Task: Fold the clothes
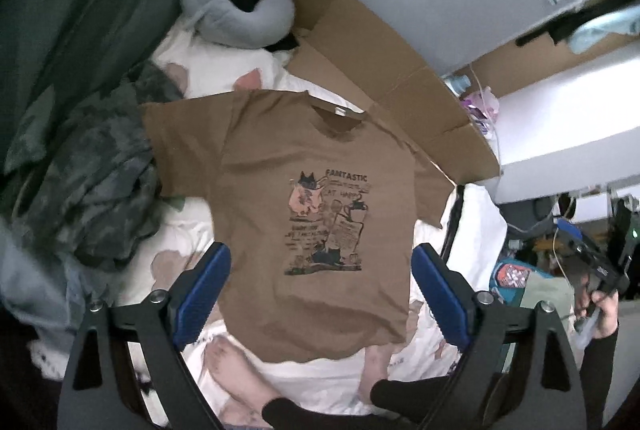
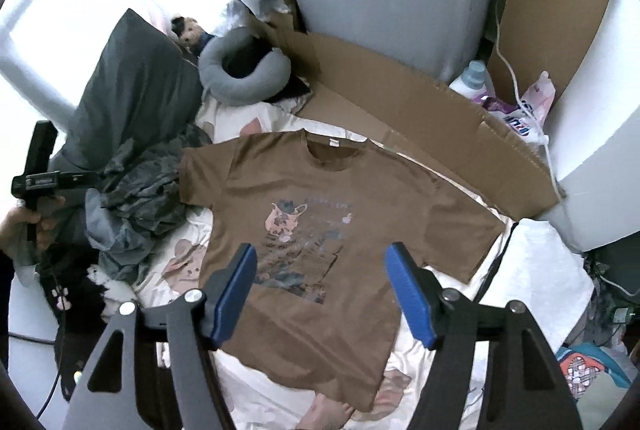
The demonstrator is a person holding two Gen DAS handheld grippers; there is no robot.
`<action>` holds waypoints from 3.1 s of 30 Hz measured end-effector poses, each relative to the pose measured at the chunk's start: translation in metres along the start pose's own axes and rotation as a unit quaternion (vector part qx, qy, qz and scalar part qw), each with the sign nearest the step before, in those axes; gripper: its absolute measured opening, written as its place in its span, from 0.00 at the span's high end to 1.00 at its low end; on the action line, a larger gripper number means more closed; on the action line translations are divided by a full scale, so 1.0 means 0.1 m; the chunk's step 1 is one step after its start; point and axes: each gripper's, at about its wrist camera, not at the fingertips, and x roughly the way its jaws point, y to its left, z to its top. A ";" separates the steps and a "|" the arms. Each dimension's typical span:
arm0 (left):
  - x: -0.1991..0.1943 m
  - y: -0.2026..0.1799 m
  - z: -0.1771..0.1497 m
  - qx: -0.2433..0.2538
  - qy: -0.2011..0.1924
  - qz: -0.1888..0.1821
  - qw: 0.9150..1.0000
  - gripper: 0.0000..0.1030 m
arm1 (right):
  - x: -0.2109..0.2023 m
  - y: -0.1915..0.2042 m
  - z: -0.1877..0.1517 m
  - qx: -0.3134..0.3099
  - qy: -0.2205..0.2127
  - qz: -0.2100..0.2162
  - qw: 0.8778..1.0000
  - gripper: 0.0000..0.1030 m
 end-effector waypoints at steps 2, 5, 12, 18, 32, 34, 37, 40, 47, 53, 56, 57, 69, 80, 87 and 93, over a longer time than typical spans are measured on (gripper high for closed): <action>-0.14 -0.03 -0.07 -0.001 -0.007 0.002 1.000 0.11 | -0.19 -0.07 -0.03 0.006 -0.004 0.003 1.000 0.37; -0.37 -0.07 -0.19 -0.002 -0.019 0.002 1.000 0.11 | -0.48 -0.18 -0.08 0.015 -0.010 0.010 1.000 0.37; -0.88 -0.17 -0.46 -0.003 -0.046 0.002 0.999 0.11 | -1.16 -0.46 -0.24 0.031 -0.028 0.005 0.999 0.36; -1.11 -0.32 -0.70 0.022 -0.051 0.029 0.998 0.11 | -1.42 -0.75 -0.67 0.039 -0.025 -0.002 0.999 0.36; -1.46 -0.40 -1.34 0.025 -0.098 0.027 0.994 0.11 | -1.47 -1.57 -1.81 0.080 -0.063 0.012 0.995 0.36; -1.51 -0.37 -1.42 0.016 -0.105 0.035 0.994 0.11 | -1.40 -1.56 -1.92 0.062 -0.073 0.011 0.995 0.36; -1.56 -0.33 -1.56 0.018 -0.126 0.034 0.991 0.11 | -1.29 -1.59 -2.11 0.062 -0.079 0.022 0.995 0.36; -1.52 -0.27 -1.68 0.014 -0.132 0.031 0.991 0.11 | -1.16 -1.66 -2.30 0.087 -0.081 0.044 0.992 0.36; -1.25 -0.10 -1.98 0.020 -0.126 0.058 0.990 0.11 | -0.90 -1.67 -2.67 0.097 -0.076 0.040 0.992 0.36; -0.99 0.05 -2.16 0.029 -0.115 0.065 0.991 0.11 | -0.75 -1.71 -2.90 0.119 -0.073 0.039 0.989 0.36; -0.86 0.10 -2.24 0.034 -0.116 0.072 0.990 0.11 | -0.66 -1.72 -3.01 0.119 -0.065 0.035 0.990 0.36; -0.81 0.11 -2.27 0.035 -0.117 0.074 0.990 0.11 | -0.63 -1.72 -3.05 0.119 -0.064 0.031 0.990 0.36; -0.05 0.27 -2.50 0.041 -0.067 0.101 0.992 0.01 | -0.09 -1.82 -3.61 0.144 -0.041 -0.002 0.989 0.36; 0.46 0.45 -2.51 0.028 -0.057 0.071 0.995 0.01 | 0.38 -1.88 -4.06 0.176 -0.012 -0.005 0.984 0.36; 0.81 0.54 -2.55 0.029 -0.031 0.067 0.997 0.01 | 0.66 -1.91 -4.28 0.191 0.008 -0.009 0.982 0.26; 1.10 0.66 -2.63 0.015 -0.013 0.058 0.998 0.01 | 0.93 -1.90 -4.41 0.185 0.030 -0.018 0.982 0.25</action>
